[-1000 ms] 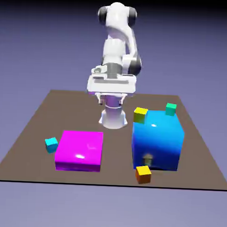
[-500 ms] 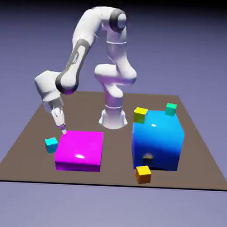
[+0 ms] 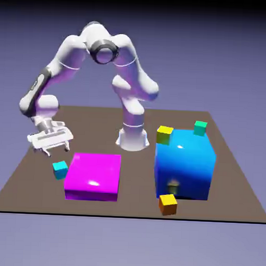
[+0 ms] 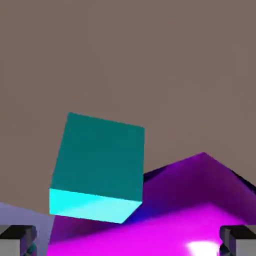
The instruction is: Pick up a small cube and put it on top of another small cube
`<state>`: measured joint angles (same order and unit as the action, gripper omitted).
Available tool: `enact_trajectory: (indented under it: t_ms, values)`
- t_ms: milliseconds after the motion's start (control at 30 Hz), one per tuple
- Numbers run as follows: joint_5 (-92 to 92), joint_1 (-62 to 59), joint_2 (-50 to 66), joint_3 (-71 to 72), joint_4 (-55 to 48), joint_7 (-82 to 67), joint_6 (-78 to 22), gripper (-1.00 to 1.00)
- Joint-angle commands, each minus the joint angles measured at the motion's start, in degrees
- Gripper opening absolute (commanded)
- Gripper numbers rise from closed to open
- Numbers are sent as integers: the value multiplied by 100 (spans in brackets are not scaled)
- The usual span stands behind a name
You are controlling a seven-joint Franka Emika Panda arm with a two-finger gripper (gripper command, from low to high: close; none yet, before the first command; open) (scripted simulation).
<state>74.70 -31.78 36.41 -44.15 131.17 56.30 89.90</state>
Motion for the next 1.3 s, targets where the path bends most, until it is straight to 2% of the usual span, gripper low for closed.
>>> enact_trajectory:
  t_ms: [0, 267, 333, 433, 467, 600, 700, 1267]
  values:
    - [202, -13, 182, -76, -49, 8, -250, 0]
    - [1667, 142, 1486, -477, -298, -29, -2131, 0]
    - [1722, 296, 1526, -405, -244, -88, -2245, 0]
    - [2361, 559, 1711, 112, -256, -88, -1891, 0]
    - [2361, 559, 1711, 112, -256, -88, -1890, -100]
    - [1661, 208, 1468, -495, -260, -15, -2190, -100]
    - [945, -38, 962, -414, -486, 430, -2049, -100]
    - [-2312, 1039, -833, 3058, -1624, 1331, -2832, -100]
